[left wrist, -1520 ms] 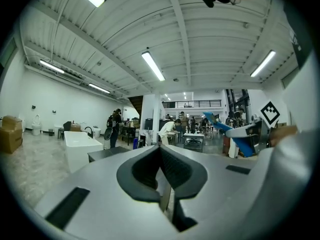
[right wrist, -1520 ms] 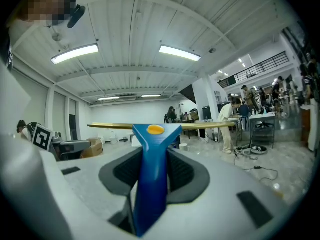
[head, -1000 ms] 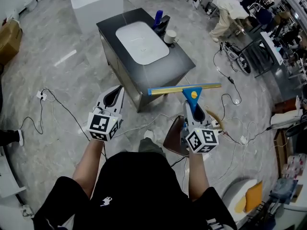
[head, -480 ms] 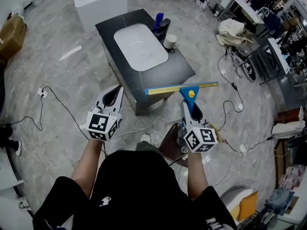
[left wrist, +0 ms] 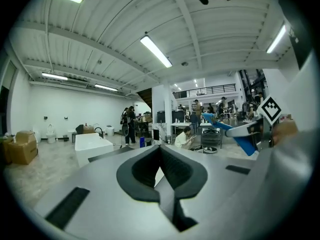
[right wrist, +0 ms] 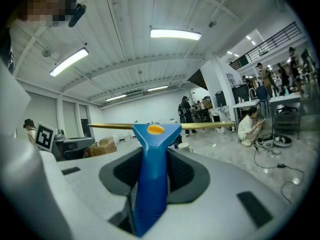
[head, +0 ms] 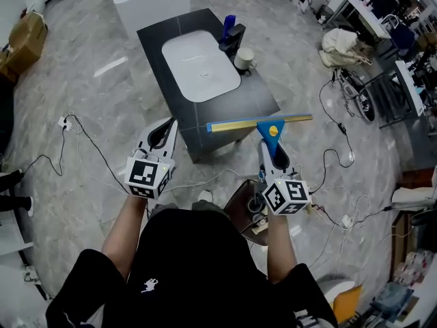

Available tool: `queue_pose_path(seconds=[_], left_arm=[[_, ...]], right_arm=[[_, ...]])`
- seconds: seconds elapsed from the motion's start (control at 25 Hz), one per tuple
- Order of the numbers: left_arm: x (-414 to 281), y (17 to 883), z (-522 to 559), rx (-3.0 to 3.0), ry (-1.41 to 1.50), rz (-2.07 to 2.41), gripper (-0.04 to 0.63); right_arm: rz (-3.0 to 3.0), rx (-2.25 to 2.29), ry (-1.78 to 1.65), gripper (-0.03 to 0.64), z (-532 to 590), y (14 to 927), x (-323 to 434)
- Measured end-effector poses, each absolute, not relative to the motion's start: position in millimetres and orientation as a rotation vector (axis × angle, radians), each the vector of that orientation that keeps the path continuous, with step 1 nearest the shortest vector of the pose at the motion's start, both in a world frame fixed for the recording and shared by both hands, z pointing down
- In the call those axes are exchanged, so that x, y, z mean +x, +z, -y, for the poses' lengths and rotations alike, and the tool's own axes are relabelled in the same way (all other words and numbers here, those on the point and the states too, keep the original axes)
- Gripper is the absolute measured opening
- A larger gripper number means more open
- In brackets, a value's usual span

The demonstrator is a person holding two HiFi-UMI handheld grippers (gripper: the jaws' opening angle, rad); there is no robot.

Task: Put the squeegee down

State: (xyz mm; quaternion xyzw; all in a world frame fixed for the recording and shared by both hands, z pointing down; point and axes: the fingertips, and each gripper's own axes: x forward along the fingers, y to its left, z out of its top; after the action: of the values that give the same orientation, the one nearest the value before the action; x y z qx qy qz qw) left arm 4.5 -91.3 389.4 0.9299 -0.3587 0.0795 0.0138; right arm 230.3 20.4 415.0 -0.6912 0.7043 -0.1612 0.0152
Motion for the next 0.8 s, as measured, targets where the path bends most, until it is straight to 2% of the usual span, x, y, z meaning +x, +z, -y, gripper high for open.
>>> queue_pose_path(seconds=[0.8], left_arm=[[10.4, 417.1, 148.9, 2.806, 0.303, 1.147, 0.003]], right_arm=[[-2.276, -2.117, -0.620, 0.133, 40.5, 454.3, 230.8]])
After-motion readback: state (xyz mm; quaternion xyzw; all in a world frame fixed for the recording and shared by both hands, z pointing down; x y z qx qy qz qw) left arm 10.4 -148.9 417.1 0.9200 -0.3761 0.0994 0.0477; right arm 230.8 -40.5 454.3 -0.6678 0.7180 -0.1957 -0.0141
